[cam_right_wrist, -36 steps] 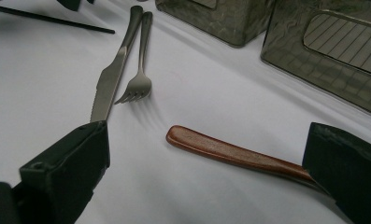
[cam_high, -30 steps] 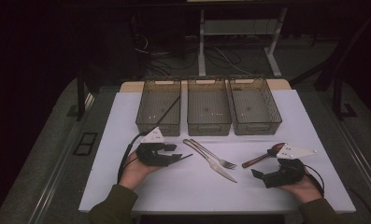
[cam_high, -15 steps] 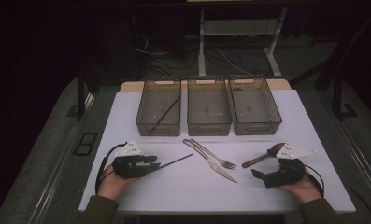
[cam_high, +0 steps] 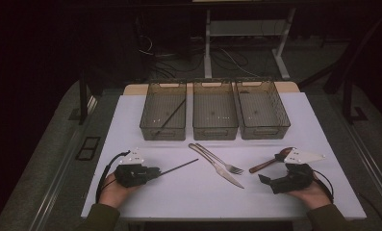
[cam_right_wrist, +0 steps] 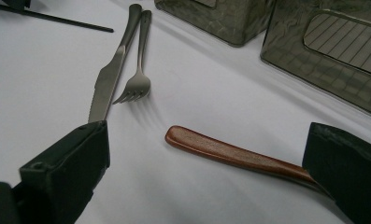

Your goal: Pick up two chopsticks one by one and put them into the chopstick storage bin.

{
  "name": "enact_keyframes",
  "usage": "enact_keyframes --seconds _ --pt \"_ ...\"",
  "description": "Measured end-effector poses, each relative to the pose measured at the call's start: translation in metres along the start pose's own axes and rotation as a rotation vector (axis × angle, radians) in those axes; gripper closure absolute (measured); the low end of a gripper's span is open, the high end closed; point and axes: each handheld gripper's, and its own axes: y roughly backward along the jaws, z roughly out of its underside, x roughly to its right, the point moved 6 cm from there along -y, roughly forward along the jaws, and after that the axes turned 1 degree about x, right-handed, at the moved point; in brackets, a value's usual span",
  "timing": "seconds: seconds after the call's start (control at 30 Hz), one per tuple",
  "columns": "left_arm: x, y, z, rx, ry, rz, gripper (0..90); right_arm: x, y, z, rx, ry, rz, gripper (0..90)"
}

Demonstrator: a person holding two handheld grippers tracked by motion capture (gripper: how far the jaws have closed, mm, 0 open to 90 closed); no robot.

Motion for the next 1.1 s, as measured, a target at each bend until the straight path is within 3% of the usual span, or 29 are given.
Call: enact_keyframes --seconds 0.77,1.1 --pt "-0.001 -0.004 0.002 -0.012 -0.012 0.013 85.1 0.0 0.0 0.0 0.002 -0.003 -0.001 0.4" --pt "0.001 0.004 -0.008 0.006 0.001 0.009 85.2 0.0 0.001 0.0 0.003 -0.002 -0.002 0.4"
